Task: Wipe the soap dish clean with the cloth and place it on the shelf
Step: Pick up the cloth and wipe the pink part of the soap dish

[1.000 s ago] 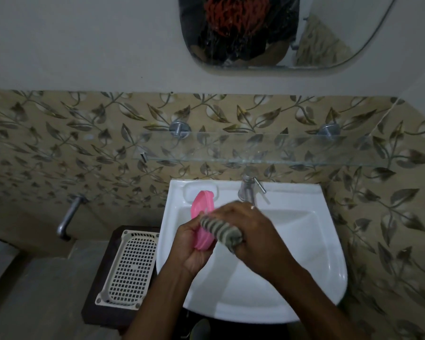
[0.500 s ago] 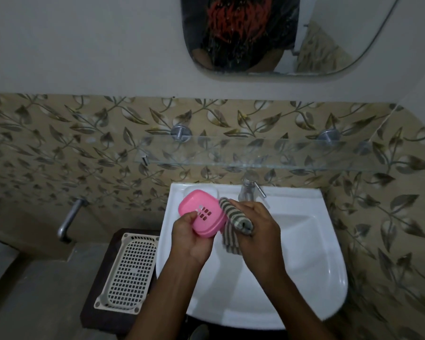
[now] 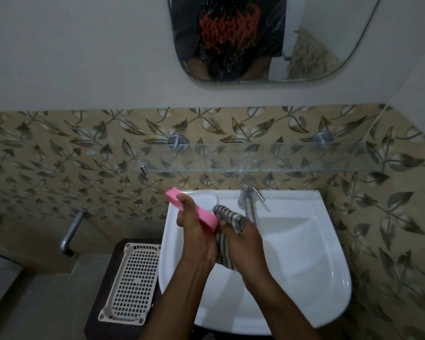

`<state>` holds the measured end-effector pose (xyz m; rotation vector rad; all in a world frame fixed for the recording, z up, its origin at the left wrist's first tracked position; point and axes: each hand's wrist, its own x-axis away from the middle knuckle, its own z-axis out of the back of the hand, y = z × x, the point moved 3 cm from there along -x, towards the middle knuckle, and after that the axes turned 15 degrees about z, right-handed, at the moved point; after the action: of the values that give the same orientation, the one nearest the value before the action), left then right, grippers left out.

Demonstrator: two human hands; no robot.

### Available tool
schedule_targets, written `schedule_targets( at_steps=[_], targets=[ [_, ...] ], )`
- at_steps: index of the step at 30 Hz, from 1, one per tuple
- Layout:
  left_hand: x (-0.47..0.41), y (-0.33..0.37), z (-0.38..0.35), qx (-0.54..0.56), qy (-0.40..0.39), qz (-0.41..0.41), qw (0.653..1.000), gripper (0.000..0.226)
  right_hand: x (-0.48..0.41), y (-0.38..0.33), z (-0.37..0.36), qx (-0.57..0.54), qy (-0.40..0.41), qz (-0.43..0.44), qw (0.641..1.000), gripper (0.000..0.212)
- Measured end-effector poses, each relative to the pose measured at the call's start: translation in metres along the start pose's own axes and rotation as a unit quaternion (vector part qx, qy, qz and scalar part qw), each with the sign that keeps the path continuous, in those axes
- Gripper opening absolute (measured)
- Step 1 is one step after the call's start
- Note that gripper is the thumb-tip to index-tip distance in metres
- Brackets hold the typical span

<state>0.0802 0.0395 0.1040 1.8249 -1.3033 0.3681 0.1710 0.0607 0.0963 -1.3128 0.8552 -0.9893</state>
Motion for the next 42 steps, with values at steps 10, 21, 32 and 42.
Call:
schedule_targets(
  at_steps=[10,21,32,42],
  targets=[
    [-0.001,0.004,0.001,-0.027,0.063,-0.063,0.996,0.098,0.010,-0.035,-0.003,0.160,0.039,0.241,0.957,0.038],
    [-0.001,-0.011,0.003,-0.183,0.046,-0.066,0.980,0.109,0.006,-0.039,0.002,0.314,0.068,0.336,0.885,0.050],
    [0.002,0.005,0.024,-0.158,-0.119,0.035,0.980,0.052,-0.024,-0.033,0.036,0.243,-0.087,0.202,0.945,0.018],
    [-0.006,0.002,0.027,-0.083,-0.194,0.110,0.971,0.084,-0.022,-0.055,0.031,0.359,-0.039,0.307,0.880,0.034]
  ],
)
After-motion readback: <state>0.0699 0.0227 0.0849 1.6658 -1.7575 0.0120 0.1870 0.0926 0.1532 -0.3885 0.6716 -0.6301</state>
